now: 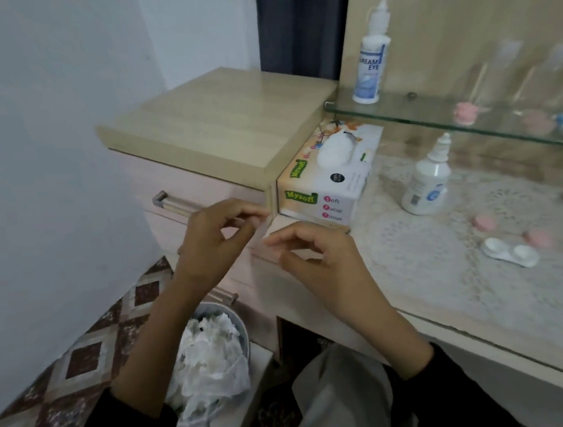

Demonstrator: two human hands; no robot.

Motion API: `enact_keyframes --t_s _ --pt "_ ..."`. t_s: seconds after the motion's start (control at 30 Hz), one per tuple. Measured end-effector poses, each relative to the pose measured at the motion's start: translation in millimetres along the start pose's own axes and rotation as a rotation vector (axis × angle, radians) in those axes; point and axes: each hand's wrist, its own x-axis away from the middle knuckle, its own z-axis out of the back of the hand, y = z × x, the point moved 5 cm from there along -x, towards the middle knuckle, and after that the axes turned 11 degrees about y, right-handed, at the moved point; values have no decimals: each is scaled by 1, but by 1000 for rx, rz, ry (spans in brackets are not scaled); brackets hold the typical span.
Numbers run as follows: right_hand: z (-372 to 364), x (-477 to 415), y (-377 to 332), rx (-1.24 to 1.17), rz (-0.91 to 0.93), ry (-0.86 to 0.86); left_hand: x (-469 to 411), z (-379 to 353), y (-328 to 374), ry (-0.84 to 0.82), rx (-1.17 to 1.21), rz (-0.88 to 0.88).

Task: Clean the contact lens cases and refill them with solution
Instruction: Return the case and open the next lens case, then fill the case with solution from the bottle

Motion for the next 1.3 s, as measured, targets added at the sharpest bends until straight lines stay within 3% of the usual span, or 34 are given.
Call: enact_keyframes --t_s 0.23,0.5,0.63,0.93,1.03,1.2,1.3 --pt "100 12 17 31 -39 203 -14 -82 54 -100 115 -109" --pt "213 37 35 182 -64 459 -3 -176 98 -293 242 -61" --pt "253 46 51 315 -92 595 7 -221 101 -391 120 -73" --pt "262 53 75 466 -97 605 11 -258 113 -390 -44 -177" --pt "263 51 78 525 -81 594 7 -249 111 -276 2 -122" --pt "265 50 79 545 -77 580 -10 -217 99 190 122 153" --pt "266 49 82 571 -94 564 -27 -223 84 192 184 343"
